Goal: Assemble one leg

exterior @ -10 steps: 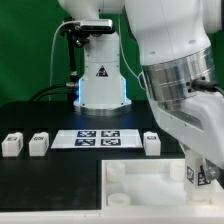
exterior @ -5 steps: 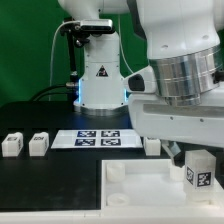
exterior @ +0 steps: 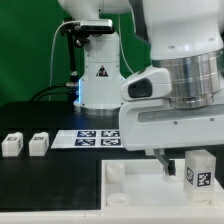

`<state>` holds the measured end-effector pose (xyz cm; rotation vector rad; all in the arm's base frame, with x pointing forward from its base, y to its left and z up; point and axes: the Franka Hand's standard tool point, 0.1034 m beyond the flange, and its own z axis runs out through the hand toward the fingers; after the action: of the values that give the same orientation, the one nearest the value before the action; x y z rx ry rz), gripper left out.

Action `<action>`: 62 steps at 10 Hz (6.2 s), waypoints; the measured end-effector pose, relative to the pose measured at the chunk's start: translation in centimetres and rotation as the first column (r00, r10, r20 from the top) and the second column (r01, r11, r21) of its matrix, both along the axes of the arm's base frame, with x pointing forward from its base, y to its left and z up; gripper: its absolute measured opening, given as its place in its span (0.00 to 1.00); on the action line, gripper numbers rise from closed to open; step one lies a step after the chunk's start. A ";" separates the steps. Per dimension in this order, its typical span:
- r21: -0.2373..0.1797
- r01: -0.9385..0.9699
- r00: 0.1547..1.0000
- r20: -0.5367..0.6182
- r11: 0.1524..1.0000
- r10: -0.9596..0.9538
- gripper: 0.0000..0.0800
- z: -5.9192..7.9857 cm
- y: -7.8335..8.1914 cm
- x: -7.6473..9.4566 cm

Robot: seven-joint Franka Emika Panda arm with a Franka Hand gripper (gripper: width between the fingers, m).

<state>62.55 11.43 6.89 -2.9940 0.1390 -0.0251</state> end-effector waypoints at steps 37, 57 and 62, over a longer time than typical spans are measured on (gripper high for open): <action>-0.048 0.967 0.236 -0.220 0.252 -0.947 0.37 -0.1 0.6 0.1; 0.018 0.452 0.892 -0.012 0.892 -0.452 0.12 1.8 0.8 1.7; 0.027 0.589 0.808 -0.047 0.808 -0.587 0.00 1.8 1.1 1.6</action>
Offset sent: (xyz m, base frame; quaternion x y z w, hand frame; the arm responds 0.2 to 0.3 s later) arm 0.0000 0.0000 0.0000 0.0000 0.0000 0.0899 0.9960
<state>64.14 12.55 8.67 -2.7775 1.0541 -0.0335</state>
